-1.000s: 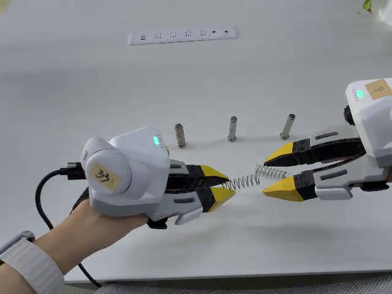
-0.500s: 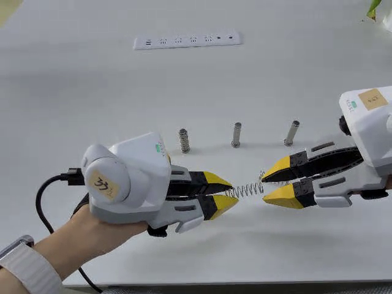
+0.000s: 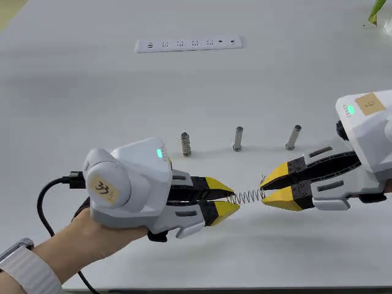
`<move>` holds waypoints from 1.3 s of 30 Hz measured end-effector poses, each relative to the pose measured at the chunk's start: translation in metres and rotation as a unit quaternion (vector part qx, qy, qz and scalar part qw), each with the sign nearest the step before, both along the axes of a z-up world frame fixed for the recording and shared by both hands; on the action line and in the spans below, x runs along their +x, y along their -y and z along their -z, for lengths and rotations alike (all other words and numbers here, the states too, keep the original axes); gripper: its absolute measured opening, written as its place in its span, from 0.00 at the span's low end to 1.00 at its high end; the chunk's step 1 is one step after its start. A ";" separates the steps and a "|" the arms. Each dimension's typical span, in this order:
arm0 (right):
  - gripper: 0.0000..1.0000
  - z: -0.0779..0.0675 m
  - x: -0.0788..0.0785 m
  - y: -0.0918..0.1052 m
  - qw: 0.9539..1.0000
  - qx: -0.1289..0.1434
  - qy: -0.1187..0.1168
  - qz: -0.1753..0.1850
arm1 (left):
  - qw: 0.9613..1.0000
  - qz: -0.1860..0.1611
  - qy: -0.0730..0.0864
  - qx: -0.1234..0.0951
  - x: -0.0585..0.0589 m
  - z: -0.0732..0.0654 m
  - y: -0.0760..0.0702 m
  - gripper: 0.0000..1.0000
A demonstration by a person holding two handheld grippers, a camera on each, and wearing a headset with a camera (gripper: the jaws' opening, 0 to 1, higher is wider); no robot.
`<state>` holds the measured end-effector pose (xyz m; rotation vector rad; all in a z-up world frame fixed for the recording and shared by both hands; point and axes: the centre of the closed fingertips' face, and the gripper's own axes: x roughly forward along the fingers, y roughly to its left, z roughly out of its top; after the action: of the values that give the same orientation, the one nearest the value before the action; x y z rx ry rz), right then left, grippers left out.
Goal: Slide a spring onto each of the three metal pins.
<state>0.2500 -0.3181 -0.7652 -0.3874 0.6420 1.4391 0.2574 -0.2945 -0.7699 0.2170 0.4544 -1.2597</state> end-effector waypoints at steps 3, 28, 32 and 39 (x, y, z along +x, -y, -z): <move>0.06 -0.002 0.000 -0.001 1.000 -0.002 0.006 -0.003 | 1.000 0.000 -0.001 0.001 0.000 0.000 0.000 0.07; 0.06 -0.027 0.002 -0.015 0.994 -0.040 0.083 -0.059 | 1.000 0.016 -0.004 0.014 -0.003 0.005 0.009 0.07; 0.06 -0.027 0.001 -0.016 0.993 -0.043 0.086 -0.061 | 1.000 0.016 -0.003 0.014 -0.004 0.005 0.008 0.07; 0.06 -0.026 0.001 -0.015 0.993 -0.047 0.086 -0.062 | 1.000 0.018 -0.002 0.014 -0.005 0.005 0.008 0.06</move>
<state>0.2506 -0.3036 -0.7395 -0.6280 0.5542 1.4775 0.2523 -0.3025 -0.7752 0.2466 0.4729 -1.2894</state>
